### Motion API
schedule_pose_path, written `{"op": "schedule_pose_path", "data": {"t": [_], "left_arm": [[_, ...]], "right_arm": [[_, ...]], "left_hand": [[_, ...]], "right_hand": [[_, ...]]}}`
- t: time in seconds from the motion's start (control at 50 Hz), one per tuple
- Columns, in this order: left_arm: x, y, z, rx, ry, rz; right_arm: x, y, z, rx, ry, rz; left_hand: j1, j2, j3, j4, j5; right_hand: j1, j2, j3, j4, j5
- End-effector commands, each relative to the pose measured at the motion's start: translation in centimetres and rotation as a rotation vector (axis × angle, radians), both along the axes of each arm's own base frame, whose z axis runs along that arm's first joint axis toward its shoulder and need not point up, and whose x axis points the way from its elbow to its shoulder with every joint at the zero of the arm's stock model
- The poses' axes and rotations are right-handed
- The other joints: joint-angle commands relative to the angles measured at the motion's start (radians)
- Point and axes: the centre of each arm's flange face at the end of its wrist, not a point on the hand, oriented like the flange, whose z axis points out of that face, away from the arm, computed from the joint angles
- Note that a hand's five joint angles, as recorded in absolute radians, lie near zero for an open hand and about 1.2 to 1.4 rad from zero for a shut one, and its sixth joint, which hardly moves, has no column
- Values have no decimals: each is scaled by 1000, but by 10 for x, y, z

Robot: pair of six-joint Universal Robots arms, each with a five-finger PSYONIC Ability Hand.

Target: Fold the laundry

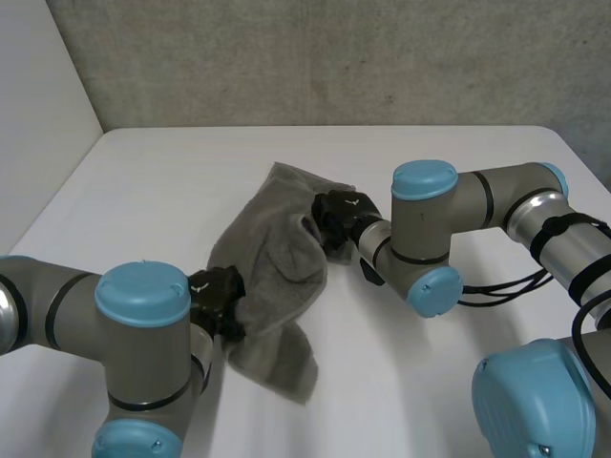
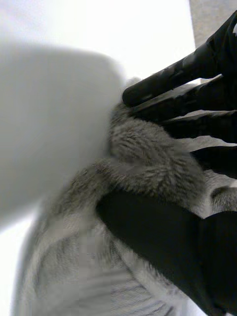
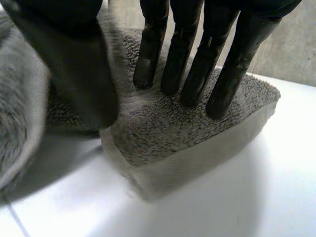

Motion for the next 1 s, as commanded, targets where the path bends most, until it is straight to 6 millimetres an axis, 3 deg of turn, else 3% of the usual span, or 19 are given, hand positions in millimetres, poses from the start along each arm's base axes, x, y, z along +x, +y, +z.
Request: {"op": "schedule_pose_path", "data": {"t": [0.02,0.04,0.08,0.1,0.12,0.14,0.16,0.18,0.2,0.22,0.24,0.28,0.36,0.46,0.6,0.64,0.72,0.84,1.0], "left_arm": [[-13,-21,28,-135,86,4],[-18,-31,48,-195,121,7],[-22,-43,77,-275,163,13],[-26,-53,108,-362,205,17],[-26,-64,143,-456,240,28],[-26,-64,143,-457,241,28],[-23,-76,178,-555,270,46],[-17,-85,213,-645,303,68],[-17,-85,213,-646,303,69],[-14,-89,243,-721,332,81],[-13,-89,244,-722,332,82],[-11,-85,285,-804,383,84],[-7,-78,300,-801,383,85],[-1,-63,290,-720,330,59],[-2,-44,217,-492,203,-86],[-2,-41,201,-443,182,-109],[0,-25,164,-300,129,-171],[16,2,150,-144,61,-180],[49,30,154,-25,11,-126]], "right_arm": [[10,-14,40,-119,-130,-3],[10,-14,40,-119,-131,-3],[14,-23,113,-298,-270,-1],[14,-23,113,-299,-270,-1],[10,-25,156,-403,-335,-11],[4,-22,200,-507,-400,-14],[4,-22,200,-508,-401,-14],[-6,-19,239,-607,-451,-27],[-7,-19,240,-608,-452,-27],[-18,-15,274,-691,-494,-42],[-29,-9,301,-754,-521,-52],[-38,-2,322,-800,-533,-67],[-67,5,350,-869,-457,-122],[-79,10,327,-747,-272,-100],[-80,20,257,-498,-57,51],[-80,28,215,-388,40,105],[-82,36,170,-295,147,148],[-83,42,122,-169,208,183],[-73,36,85,-29,152,180]], "left_hand": [[533,434,428,423,433],[533,434,428,423,433],[533,434,428,423,433],[533,434,428,423,433],[533,434,428,423,433],[533,434,428,423,433],[533,434,428,423,433],[533,434,428,423,433],[533,434,428,423,433],[533,434,428,423,433],[533,434,428,423,433],[533,434,428,423,433],[533,434,428,423,433],[533,434,428,423,433],[533,434,428,423,433],[533,434,428,423,433],[306,207,200,196,206],[-120,-219,-226,-230,-220],[-215,-314,-321,-325,-315]], "right_hand": [[378,393,400,403,402],[378,393,400,403,402],[378,393,400,403,402],[378,393,400,403,402],[378,393,400,403,402],[378,393,400,403,402],[378,393,400,403,402],[378,393,400,403,402],[378,393,400,403,402],[378,393,400,403,402],[378,393,400,403,402],[378,393,400,403,402],[378,393,400,403,402],[378,393,400,403,402],[378,393,400,403,402],[-277,-262,-256,-253,-253],[-715,-700,-693,-690,-691],[-844,-829,-822,-819,-819],[-844,-829,-822,-819,-819]]}}
